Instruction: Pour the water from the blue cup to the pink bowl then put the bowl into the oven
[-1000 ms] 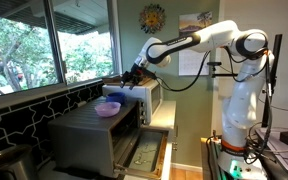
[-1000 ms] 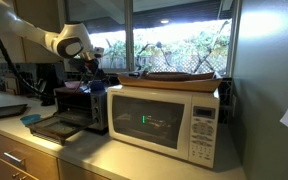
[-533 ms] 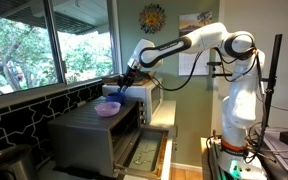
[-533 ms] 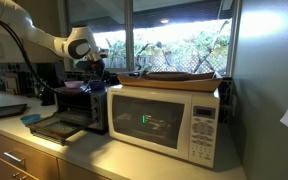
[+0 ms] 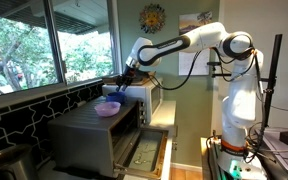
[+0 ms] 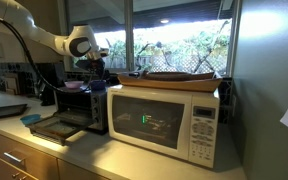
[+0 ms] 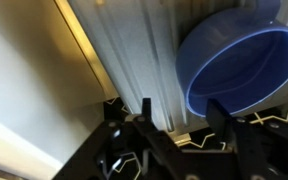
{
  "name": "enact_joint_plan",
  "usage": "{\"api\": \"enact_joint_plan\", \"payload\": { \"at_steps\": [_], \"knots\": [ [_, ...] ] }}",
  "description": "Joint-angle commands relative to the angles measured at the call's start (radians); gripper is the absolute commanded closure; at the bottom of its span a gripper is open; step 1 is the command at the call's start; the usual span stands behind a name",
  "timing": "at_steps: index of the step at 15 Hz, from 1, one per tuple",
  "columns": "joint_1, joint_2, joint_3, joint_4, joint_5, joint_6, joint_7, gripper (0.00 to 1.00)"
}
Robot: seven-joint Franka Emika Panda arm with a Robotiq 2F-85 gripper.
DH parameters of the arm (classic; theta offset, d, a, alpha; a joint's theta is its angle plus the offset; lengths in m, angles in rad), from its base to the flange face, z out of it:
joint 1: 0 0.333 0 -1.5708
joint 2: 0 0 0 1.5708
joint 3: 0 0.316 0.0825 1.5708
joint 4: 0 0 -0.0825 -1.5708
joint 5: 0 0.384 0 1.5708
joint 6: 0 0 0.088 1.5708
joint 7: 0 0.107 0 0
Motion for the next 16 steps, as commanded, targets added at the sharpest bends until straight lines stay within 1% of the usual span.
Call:
{"api": "enact_joint_plan", "payload": {
  "at_steps": [1,3,4,5,6,9,11,14,16],
  "knots": [
    [0.009,0.011,0.002,0.023,-0.023,-0.065,-0.001,0.08],
    [0.011,0.013,0.004,0.024,-0.026,-0.081,-0.004,0.46],
    [0.012,0.014,0.005,0.026,-0.027,-0.087,-0.005,0.47],
    [0.013,0.015,0.005,0.026,-0.029,-0.090,-0.005,0.53],
    [0.014,0.016,0.005,0.026,-0.029,-0.093,-0.007,0.63],
    [0.016,0.018,0.007,0.022,-0.037,-0.093,-0.008,0.86],
    [0.018,0.016,0.007,0.022,-0.036,-0.093,-0.012,0.99],
    [0.022,0.007,0.006,0.026,-0.029,-0.105,-0.027,1.00],
    [0.026,0.004,0.009,0.034,-0.031,-0.121,-0.034,0.99]
  ]
}}
